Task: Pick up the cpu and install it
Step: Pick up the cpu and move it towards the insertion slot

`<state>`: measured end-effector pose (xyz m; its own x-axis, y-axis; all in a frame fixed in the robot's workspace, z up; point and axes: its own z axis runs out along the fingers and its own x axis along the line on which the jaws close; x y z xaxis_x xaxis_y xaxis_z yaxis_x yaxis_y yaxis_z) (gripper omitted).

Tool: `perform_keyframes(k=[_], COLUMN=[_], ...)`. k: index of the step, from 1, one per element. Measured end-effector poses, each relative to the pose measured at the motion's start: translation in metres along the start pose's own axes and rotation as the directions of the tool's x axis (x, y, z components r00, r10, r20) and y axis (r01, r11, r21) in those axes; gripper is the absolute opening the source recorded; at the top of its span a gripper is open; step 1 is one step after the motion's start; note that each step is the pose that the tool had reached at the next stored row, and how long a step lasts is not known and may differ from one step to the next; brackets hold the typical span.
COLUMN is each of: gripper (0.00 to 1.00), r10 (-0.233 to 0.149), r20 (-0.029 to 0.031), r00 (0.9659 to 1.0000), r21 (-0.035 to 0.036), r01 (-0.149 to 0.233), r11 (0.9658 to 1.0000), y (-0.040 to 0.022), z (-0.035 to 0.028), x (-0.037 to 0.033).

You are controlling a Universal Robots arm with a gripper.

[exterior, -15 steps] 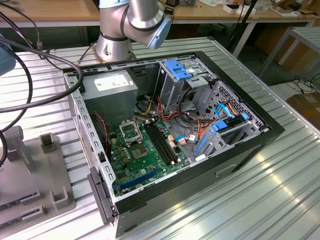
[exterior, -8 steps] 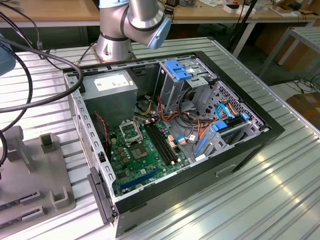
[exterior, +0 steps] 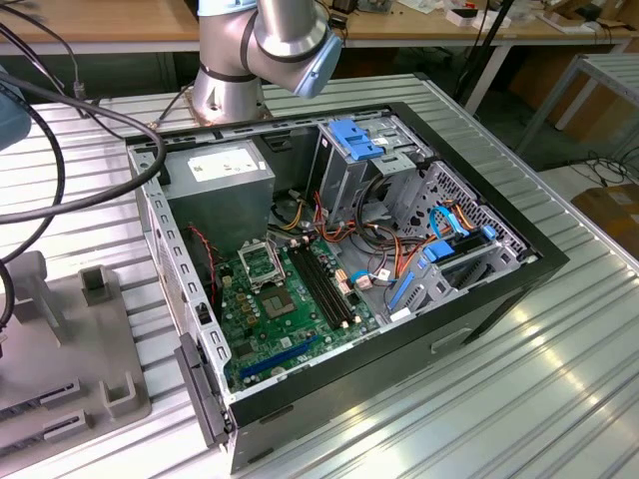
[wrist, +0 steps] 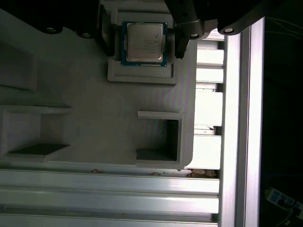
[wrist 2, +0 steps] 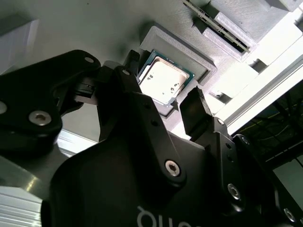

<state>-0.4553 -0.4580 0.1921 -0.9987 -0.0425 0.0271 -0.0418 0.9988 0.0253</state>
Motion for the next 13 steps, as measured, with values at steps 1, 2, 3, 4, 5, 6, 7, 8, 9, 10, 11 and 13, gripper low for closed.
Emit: perform_keyframes(k=[1,2,3,4,5,6,7,8,9,10,11,13], gripper=[0.62,0.62,0.62,0.62,0.62,0.62,0.62,0.62,0.61,0.61,0.53,0.53], r10=[0.000,0.000,0.000,0.000,0.000,0.000,0.000,0.000,0.000,0.000,0.000,0.000], r20=[0.0000,0.0002,0.0001,0.0001,0.0000,0.0000,0.0000,0.0000,0.0000,0.0000,0.0000,0.0000], r00=[1.0000,1.0000,1.0000,1.0000,1.0000,1.0000,1.0000,1.0000,1.0000,1.0000,1.0000,1.0000], r21=[0.0000,0.0000,0.0000,0.0000,0.0001,0.0000,0.0000,0.0001,0.0000,0.0001,0.0001,0.0000], r01=[0.000,0.000,0.000,0.000,0.000,0.000,0.000,0.000,0.000,0.000,0.000,0.000], r11=[1.0000,1.0000,1.0000,1.0000,1.0000,1.0000,1.0000,1.0000,1.0000,1.0000,1.0000,1.0000], y=[0.0000,0.0000,0.0000,0.0000,0.0000,0.0000,0.0000,0.0000,0.0000,0.0000,0.0000,0.0000], z=[-0.0001,-0.0001,-0.0001,-0.0001,-0.0002,-0.0002,-0.0002,-0.0002,-0.0002,-0.0002,-0.0003,-0.0002], x=[0.0000,0.0000,0.0000,0.0000,0.0000,0.0000,0.0000,0.0000,0.0000,0.0000,0.0000,0.0000])
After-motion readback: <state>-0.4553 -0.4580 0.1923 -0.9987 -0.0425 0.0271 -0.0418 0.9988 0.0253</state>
